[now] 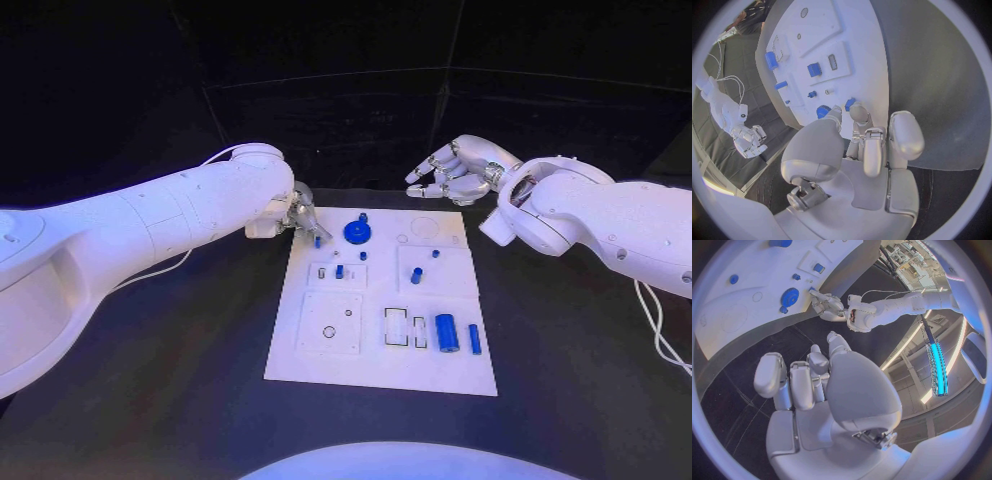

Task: Assemble the parts on the task board

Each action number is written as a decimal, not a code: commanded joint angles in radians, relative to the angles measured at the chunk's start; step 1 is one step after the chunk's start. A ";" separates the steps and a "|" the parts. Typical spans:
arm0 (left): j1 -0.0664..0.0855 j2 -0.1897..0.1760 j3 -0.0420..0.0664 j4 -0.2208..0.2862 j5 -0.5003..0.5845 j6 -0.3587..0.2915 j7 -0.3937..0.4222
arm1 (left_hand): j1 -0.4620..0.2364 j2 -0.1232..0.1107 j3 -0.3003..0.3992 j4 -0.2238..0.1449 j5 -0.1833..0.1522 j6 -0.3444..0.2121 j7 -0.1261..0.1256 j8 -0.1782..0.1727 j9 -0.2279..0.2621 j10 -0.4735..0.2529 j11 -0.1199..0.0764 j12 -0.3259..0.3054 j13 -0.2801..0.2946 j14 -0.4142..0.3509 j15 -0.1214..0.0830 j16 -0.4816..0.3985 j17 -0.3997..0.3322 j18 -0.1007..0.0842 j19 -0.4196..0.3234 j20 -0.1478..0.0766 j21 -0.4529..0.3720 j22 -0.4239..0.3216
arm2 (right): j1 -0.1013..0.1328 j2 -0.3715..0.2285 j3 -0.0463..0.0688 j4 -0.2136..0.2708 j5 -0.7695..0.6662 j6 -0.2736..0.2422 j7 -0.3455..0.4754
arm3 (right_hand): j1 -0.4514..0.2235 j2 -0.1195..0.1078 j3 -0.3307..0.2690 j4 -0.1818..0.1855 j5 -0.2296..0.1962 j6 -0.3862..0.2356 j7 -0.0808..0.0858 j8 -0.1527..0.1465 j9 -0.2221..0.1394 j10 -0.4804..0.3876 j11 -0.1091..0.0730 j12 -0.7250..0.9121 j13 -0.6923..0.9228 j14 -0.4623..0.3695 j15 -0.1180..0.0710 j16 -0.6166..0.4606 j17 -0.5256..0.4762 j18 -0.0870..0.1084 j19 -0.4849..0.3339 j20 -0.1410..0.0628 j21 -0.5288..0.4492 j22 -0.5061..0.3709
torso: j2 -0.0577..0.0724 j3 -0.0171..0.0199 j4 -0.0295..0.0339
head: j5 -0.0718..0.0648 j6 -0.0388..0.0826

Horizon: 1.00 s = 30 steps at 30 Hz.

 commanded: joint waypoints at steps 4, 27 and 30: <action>0.001 0.002 0.000 0.001 -0.008 0.009 0.020 | 0.025 0.021 0.008 -0.017 -0.002 0.000 0.001 -0.008 -0.003 -0.007 0.000 0.007 -0.003 0.102 0.005 -0.005 0.248 -0.006 -0.003 0.002 -0.002 0.001 | 0.002 0.001 0.001 -0.002 -0.001 0.011 0.001 | -0.001 0.010 -0.001 -0.005 0.007 0.003 -0.001 0.005 -0.001 0.001 0.001 -0.002 0.000 0.040 -0.007 -0.007 -0.001 0.010 -0.005 -0.005 -0.006 -0.001 | 0.000 0.0002 -0.0006 | 0.001 -0.005; 0.001 0.002 0.000 0.002 -0.005 -0.006 0.068 | 0.155 0.034 0.414 -0.247 0.000 -0.023 0.009 -0.046 -0.020 -0.024 0.000 -0.021 -0.042 0.101 0.010 -0.007 0.242 -0.004 -0.007 0.004 -0.009 0.000 | 0.002 0.005 0.001 -0.010 -0.001 0.015 0.000 | -0.001 0.013 0.001 -0.004 0.008 0.003 -0.001 0.006 -0.001 0.001 0.001 -0.004 -0.002 0.039 -0.007 -0.009 -0.003 0.010 -0.006 -0.005 -0.007 -0.003 | 0.000 -0.0006 -0.0001 | -0.005 -0.011; 0.001 0.000 0.000 0.003 0.012 -0.020 0.078 | 0.128 0.008 0.490 -0.268 0.002 -0.026 0.013 -0.043 -0.016 -0.032 0.004 -0.032 -0.060 0.100 0.012 -0.009 0.239 -0.002 -0.010 0.006 -0.015 -0.007 | 0.002 0.005 0.001 -0.011 -0.001 0.016 0.000 | -0.001 0.013 0.001 -0.004 0.008 0.003 -0.001 0.006 -0.001 0.001 0.001 -0.004 -0.002 0.039 -0.007 -0.009 -0.003 0.010 -0.006 -0.005 -0.007 -0.003 | -0.001 -0.0004 0.0020 | -0.004 -0.012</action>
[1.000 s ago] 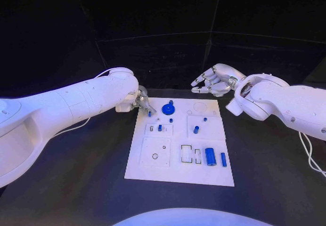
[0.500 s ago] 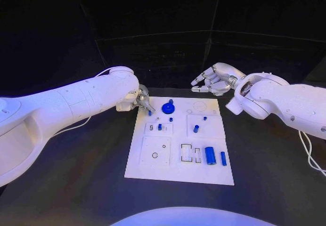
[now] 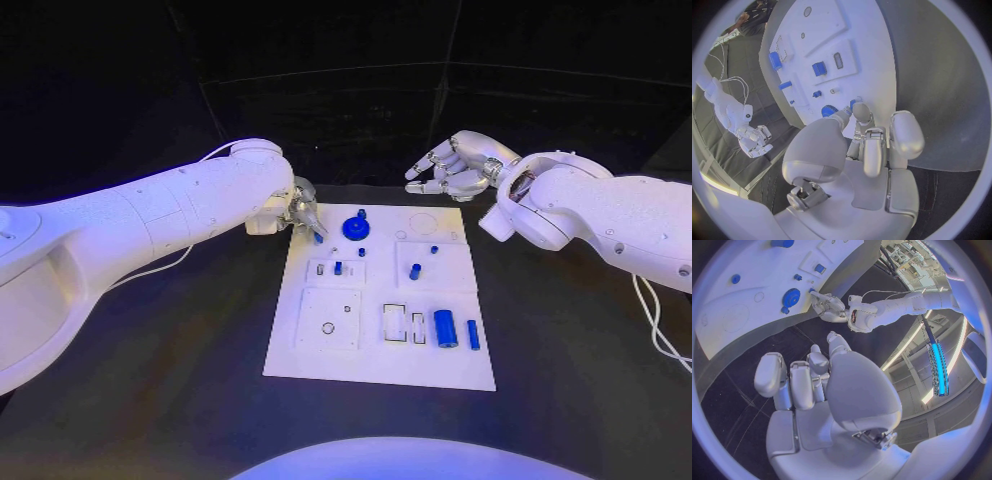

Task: Assemble the parts on the task board

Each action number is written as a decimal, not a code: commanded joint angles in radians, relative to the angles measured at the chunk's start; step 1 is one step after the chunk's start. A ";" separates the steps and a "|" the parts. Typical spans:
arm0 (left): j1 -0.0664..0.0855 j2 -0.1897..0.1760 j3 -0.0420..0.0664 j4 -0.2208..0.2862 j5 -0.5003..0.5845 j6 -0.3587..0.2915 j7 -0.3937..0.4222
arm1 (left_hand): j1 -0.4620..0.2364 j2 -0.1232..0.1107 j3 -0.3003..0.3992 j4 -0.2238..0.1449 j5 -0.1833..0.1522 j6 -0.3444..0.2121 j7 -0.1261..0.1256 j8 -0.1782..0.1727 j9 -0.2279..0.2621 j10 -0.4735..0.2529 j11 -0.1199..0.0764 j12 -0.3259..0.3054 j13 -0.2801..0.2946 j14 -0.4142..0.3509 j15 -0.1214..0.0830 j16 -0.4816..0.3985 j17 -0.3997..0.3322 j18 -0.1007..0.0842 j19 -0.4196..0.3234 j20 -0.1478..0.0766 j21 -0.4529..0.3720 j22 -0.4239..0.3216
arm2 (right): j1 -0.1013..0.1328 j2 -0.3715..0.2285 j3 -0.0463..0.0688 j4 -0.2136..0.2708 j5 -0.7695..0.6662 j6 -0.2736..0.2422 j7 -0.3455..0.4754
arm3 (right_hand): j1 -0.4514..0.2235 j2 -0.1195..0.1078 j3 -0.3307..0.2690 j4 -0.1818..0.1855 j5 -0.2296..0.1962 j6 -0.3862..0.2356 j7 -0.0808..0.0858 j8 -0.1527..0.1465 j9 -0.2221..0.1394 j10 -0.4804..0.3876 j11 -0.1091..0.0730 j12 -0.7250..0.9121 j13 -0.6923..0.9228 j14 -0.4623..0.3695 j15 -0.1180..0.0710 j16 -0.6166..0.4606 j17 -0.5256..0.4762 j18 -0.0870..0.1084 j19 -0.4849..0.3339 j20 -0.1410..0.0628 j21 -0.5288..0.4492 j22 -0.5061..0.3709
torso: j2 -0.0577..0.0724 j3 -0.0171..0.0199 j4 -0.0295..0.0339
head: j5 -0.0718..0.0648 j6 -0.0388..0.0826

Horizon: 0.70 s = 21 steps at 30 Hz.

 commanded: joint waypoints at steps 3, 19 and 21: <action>0.001 -0.007 0.000 0.009 0.029 -0.034 0.042 | -0.048 -0.039 0.231 -0.152 0.007 -0.007 0.011 0.005 0.009 -0.007 0.009 -0.018 -0.026 0.096 0.010 -0.005 0.239 -0.002 -0.006 0.005 -0.010 -0.005 | 0.002 0.002 0.001 -0.001 -0.001 0.008 0.003 | 0.000 0.013 0.001 -0.004 0.004 0.003 0.000 0.006 -0.001 0.001 0.001 -0.004 -0.002 0.039 -0.007 -0.004 -0.001 0.010 -0.003 -0.002 -0.003 -0.001 | -0.001 -0.0002 0.0031 | 0.001 -0.002; 0.004 -0.132 -0.001 0.187 0.069 -0.194 0.103 | -0.078 -0.095 0.349 -0.191 0.011 -0.004 0.010 0.025 0.023 0.011 0.009 -0.022 -0.045 0.096 0.011 -0.006 0.236 -0.003 -0.004 0.007 -0.009 -0.001 | 0.002 -0.001 0.001 -0.007 -0.001 0.012 0.003 | 0.000 0.017 0.003 -0.004 0.005 0.003 0.000 0.006 -0.002 -0.004 0.001 -0.012 -0.010 0.038 -0.007 -0.007 -0.004 0.010 -0.002 -0.002 -0.004 -0.001 | -0.003 -0.0010 0.0089 | 0.013 -0.013; 0.004 -0.152 -0.003 0.222 0.066 -0.201 0.100 | -0.078 -0.101 0.354 -0.194 0.011 -0.002 0.010 0.025 0.023 0.015 0.009 -0.020 -0.042 0.096 0.011 -0.006 0.236 -0.003 -0.004 0.007 -0.008 0.001 | 0.002 -0.002 0.001 -0.007 -0.001 0.012 0.003 | 0.000 0.017 0.003 -0.004 0.005 0.003 0.000 0.006 -0.002 -0.005 0.001 -0.013 -0.011 0.038 -0.007 -0.008 -0.006 0.010 -0.003 -0.002 -0.004 -0.001 | -0.003 -0.0011 0.0087 | 0.014 -0.013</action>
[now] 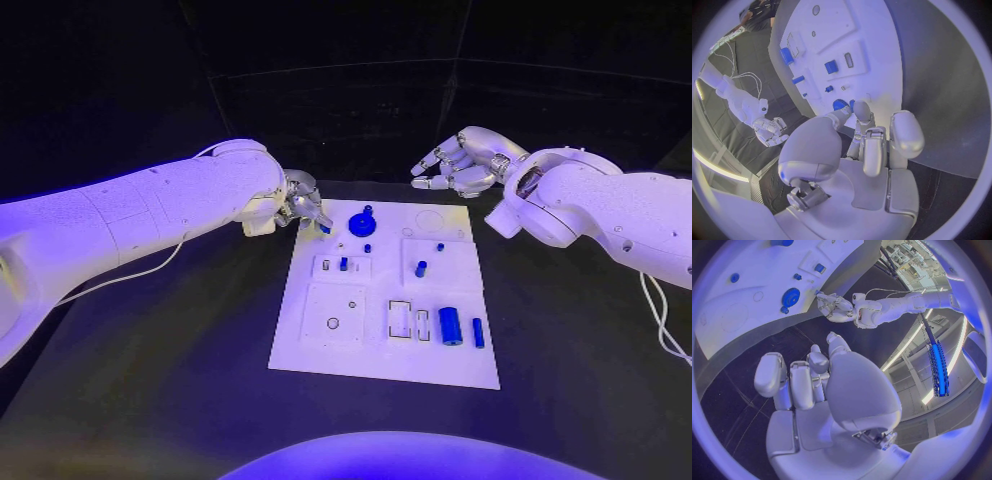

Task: Assemble the parts on the task board

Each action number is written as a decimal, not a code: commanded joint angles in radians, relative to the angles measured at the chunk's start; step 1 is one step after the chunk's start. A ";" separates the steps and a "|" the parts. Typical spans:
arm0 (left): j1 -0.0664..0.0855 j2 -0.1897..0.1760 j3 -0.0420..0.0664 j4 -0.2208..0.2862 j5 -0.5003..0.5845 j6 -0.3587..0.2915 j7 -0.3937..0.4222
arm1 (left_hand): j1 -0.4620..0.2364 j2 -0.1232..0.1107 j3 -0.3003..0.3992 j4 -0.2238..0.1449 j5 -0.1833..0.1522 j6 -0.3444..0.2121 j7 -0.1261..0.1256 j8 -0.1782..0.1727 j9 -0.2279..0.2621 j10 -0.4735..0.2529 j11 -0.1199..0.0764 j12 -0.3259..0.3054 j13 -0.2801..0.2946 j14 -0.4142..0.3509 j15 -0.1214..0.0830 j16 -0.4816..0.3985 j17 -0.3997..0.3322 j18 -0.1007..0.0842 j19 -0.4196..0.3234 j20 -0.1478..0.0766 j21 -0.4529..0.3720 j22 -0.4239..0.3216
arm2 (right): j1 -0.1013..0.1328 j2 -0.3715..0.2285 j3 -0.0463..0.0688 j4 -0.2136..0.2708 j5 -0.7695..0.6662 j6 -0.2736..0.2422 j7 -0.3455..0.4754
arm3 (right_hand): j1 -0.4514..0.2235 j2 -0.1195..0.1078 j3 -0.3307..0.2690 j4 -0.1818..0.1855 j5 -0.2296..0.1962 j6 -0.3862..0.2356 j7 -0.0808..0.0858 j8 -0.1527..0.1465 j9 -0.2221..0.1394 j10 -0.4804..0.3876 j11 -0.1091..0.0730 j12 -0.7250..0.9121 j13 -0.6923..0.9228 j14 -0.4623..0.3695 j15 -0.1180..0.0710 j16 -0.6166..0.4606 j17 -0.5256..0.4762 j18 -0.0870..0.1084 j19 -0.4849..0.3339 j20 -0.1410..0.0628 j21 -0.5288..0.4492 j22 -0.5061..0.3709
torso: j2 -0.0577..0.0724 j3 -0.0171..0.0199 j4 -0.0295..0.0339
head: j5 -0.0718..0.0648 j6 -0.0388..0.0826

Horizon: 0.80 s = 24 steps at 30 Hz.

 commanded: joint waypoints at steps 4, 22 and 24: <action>0.002 -0.049 -0.013 0.091 -0.006 -0.063 0.020 | 0.004 -0.026 0.177 -0.166 0.012 0.009 0.000 0.004 0.000 0.022 -0.002 0.011 0.010 0.100 0.007 0.000 0.240 -0.004 0.002 0.003 0.005 0.007 | 0.002 -0.002 0.001 -0.001 -0.001 0.006 0.004 | 0.000 0.009 0.003 -0.004 0.005 0.003 0.000 0.006 -0.002 -0.005 0.001 -0.004 -0.002 0.038 -0.007 -0.008 -0.002 0.010 -0.003 -0.002 -0.004 -0.001 | -0.001 -0.0008 0.0011 | 0.003 -0.002; -0.009 -0.116 -0.049 0.216 -0.065 -0.029 -0.030 | -0.002 -0.058 0.205 -0.174 0.064 0.034 -0.002 -0.002 -0.008 0.050 -0.004 0.022 0.025 0.102 0.005 0.004 0.249 -0.007 0.009 0.001 0.015 0.023 | 0.002 -0.007 0.000 0.000 -0.001 0.003 0.004 | 0.000 0.009 0.003 -0.004 0.005 0.003 0.000 0.006 -0.002 -0.005 0.001 -0.004 -0.002 0.038 -0.007 -0.008 -0.002 0.010 -0.003 -0.002 -0.004 -0.001 | 0.000 -0.0001 -0.0008 | 0.014 0.000; -0.012 -0.117 -0.050 0.221 -0.067 -0.032 -0.034 | -0.003 -0.058 0.206 -0.174 0.064 0.034 -0.002 -0.002 -0.009 0.050 -0.004 0.022 0.025 0.102 0.005 0.004 0.249 -0.007 0.009 0.001 0.015 0.023 | 0.002 -0.008 0.000 0.000 -0.001 0.002 0.004 | 0.001 0.011 0.003 -0.004 0.006 0.002 0.000 0.006 -0.002 -0.005 0.000 -0.004 -0.002 0.038 -0.007 -0.009 -0.003 0.011 -0.004 -0.002 -0.005 -0.003 | 0.001 -0.0008 -0.0007 | 0.014 0.000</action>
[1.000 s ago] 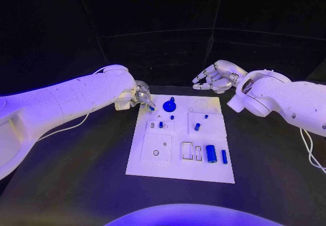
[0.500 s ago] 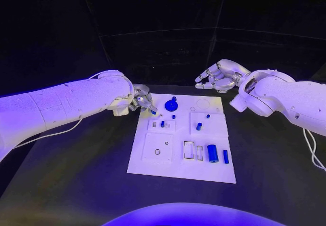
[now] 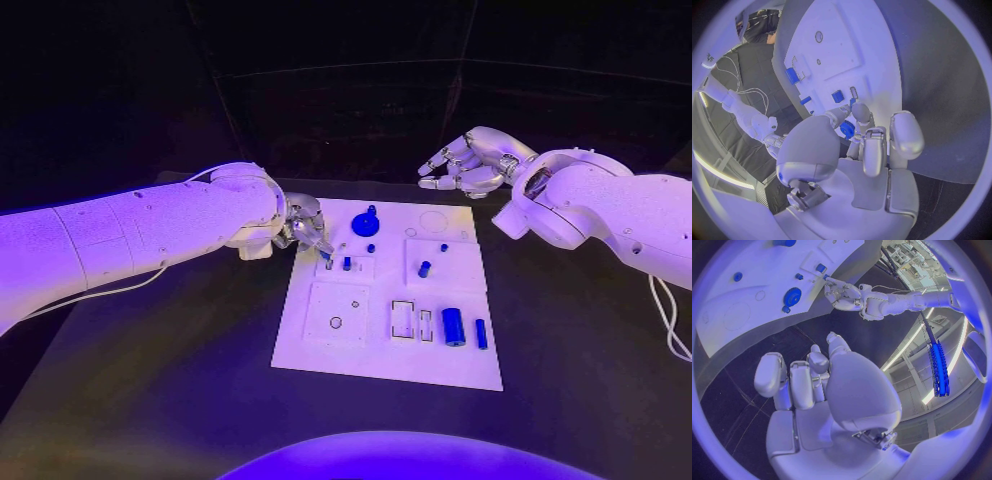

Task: Assemble the parts on the task board

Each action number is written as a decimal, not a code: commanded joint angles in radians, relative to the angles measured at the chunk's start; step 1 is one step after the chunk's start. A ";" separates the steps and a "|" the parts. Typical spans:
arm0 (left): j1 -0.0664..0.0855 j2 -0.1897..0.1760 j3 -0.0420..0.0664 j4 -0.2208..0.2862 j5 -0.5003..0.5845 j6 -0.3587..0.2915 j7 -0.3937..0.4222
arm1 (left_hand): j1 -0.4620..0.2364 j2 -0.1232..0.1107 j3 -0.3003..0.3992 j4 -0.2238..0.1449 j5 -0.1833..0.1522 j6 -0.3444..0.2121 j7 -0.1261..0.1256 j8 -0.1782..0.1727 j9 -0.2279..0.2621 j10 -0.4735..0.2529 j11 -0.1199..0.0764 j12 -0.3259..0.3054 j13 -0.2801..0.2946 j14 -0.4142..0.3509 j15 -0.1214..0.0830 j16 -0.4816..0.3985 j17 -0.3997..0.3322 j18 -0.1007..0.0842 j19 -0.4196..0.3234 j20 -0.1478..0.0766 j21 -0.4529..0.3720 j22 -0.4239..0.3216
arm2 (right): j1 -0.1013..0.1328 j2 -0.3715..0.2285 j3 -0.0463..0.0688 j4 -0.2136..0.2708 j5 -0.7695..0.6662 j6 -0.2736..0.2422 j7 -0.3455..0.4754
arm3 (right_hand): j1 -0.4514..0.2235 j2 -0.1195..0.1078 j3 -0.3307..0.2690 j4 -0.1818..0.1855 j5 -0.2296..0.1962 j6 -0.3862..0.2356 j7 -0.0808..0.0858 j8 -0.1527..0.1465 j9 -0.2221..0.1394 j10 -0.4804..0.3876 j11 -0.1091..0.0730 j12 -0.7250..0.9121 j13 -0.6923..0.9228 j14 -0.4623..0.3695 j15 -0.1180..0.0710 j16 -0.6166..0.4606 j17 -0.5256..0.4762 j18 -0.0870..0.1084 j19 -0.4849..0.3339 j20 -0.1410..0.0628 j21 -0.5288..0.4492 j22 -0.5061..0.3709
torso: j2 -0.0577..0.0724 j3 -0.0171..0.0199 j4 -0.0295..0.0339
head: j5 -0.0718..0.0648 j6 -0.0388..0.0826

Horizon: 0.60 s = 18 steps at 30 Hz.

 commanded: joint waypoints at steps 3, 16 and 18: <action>-0.004 -0.003 -0.001 0.012 -0.029 0.001 -0.024 | 0.000 -0.011 0.176 -0.168 0.009 0.010 -0.002 -0.003 -0.002 0.008 0.001 0.009 0.004 0.102 0.004 0.004 0.249 -0.007 0.009 0.001 0.006 0.003 | 0.002 -0.001 0.001 0.001 -0.001 0.000 0.005 | 0.001 0.011 0.003 -0.004 0.006 0.002 0.000 0.006 -0.001 -0.005 0.000 -0.004 -0.001 0.038 -0.007 -0.005 -0.002 0.011 -0.004 -0.002 -0.005 -0.002 | 0.001 -0.0009 -0.0010 | 0.001 -0.001; -0.013 0.003 -0.001 0.014 -0.031 0.003 -0.052 | -0.003 -0.015 0.180 -0.167 0.021 0.016 -0.003 -0.003 -0.003 0.016 -0.001 0.013 0.009 0.103 0.003 0.006 0.252 -0.007 0.011 0.000 0.009 0.007 | 0.002 -0.001 0.000 0.001 -0.001 0.000 0.006 | 0.001 0.011 0.003 -0.004 0.006 0.002 0.000 0.006 -0.001 -0.005 0.000 -0.004 -0.001 0.038 -0.007 -0.005 -0.002 0.011 -0.004 -0.002 -0.005 -0.002 | 0.001 0.0002 -0.0005 | 0.001 -0.001; -0.015 0.005 -0.001 0.013 -0.031 0.003 -0.054 | -0.003 -0.015 0.180 -0.167 0.021 0.016 -0.003 -0.003 -0.003 0.016 -0.001 0.013 0.009 0.103 0.003 0.006 0.252 -0.007 0.011 0.000 0.009 0.007 | 0.002 -0.001 0.000 0.001 -0.001 0.000 0.006 | 0.001 0.011 0.003 -0.004 0.006 0.002 0.000 0.006 -0.001 -0.005 0.000 -0.004 -0.001 0.038 -0.007 -0.005 -0.002 0.011 -0.004 -0.002 -0.005 -0.002 | 0.001 0.0001 -0.0006 | 0.002 -0.002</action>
